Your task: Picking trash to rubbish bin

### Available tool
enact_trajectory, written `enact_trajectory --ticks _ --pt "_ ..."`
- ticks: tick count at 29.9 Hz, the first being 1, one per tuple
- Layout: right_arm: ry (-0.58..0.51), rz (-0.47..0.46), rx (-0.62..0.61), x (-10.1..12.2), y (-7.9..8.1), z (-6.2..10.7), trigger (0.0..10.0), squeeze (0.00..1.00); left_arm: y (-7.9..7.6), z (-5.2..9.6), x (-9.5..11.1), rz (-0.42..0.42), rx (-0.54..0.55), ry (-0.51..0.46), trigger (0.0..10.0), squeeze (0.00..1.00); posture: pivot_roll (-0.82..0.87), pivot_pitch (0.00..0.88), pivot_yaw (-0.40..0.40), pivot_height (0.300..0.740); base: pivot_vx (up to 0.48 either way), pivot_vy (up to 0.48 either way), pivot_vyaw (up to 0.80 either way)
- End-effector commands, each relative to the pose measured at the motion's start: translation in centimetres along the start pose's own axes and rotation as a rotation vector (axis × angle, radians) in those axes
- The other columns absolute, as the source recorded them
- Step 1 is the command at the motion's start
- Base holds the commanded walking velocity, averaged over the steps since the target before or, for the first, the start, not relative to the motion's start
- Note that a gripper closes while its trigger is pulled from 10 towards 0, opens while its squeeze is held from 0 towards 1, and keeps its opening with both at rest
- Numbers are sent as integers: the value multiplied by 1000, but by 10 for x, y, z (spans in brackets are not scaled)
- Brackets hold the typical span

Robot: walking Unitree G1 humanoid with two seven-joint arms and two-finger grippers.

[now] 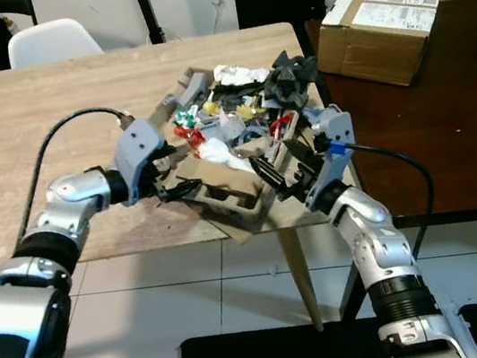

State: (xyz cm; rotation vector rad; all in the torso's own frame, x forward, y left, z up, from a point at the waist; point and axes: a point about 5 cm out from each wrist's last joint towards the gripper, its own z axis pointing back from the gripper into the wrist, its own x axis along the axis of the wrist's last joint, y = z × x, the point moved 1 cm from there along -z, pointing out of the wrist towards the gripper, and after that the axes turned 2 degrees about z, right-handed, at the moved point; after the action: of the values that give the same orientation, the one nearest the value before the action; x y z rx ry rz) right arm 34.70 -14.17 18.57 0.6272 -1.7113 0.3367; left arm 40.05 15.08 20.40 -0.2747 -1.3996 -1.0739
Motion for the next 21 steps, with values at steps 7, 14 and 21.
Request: enact_trajectory --ticks 7,14,21 --pt "-11 -15 -10 1 0 3 10000 0 -5 2 -17 113 -12 59 8784 0 84 187 65 740 0 0 0" --pt "-12 -15 -14 2 -1 3 10000 0 -6 2 -17 146 -36 43 0 0 83 178 62 740 0 0 0" --pt "-12 -11 -18 2 -3 3 10000 0 -5 3 -16 162 -30 28 0 0 83 173 62 740 0 0 0"
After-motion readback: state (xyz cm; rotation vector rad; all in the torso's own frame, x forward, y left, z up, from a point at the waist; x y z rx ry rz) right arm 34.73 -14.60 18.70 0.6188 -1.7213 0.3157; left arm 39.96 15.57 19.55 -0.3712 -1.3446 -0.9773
